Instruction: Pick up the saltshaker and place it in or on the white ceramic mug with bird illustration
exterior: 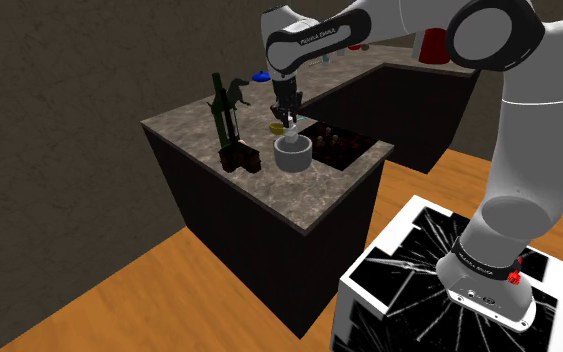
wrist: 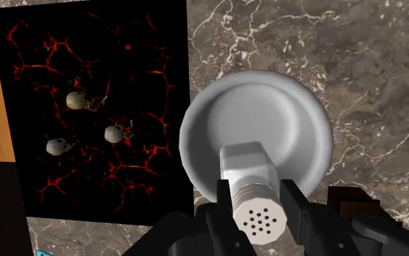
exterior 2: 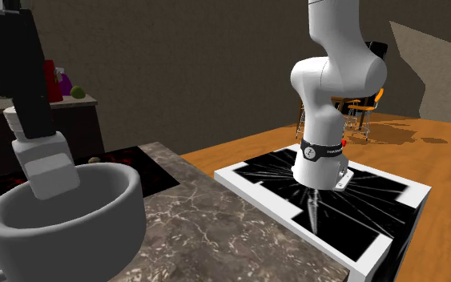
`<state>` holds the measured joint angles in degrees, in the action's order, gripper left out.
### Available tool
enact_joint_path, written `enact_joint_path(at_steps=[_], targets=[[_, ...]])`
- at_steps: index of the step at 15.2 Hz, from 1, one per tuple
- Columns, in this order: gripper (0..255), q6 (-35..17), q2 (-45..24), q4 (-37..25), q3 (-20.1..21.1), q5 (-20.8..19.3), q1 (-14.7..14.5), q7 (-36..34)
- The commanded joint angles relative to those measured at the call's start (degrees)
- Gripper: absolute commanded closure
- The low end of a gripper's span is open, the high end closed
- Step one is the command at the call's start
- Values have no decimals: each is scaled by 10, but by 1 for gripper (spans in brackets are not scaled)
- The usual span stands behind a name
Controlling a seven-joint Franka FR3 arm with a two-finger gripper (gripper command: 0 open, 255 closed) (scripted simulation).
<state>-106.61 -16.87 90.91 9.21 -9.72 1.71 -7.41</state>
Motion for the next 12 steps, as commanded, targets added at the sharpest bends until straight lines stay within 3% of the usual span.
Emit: enact_joint_path(at_steps=[1, 4, 5, 10, 12], targets=[[255, -1, 0, 0, 0, 0, 0, 0], [255, -1, 0, 0, 0, 0, 0, 0], [0, -1, 0, 0, 0, 0, 0, 0], [0, -1, 0, 0, 0, 0, 0, 0], [0, 37, 3, -34, 2, 2, -3, 2]])
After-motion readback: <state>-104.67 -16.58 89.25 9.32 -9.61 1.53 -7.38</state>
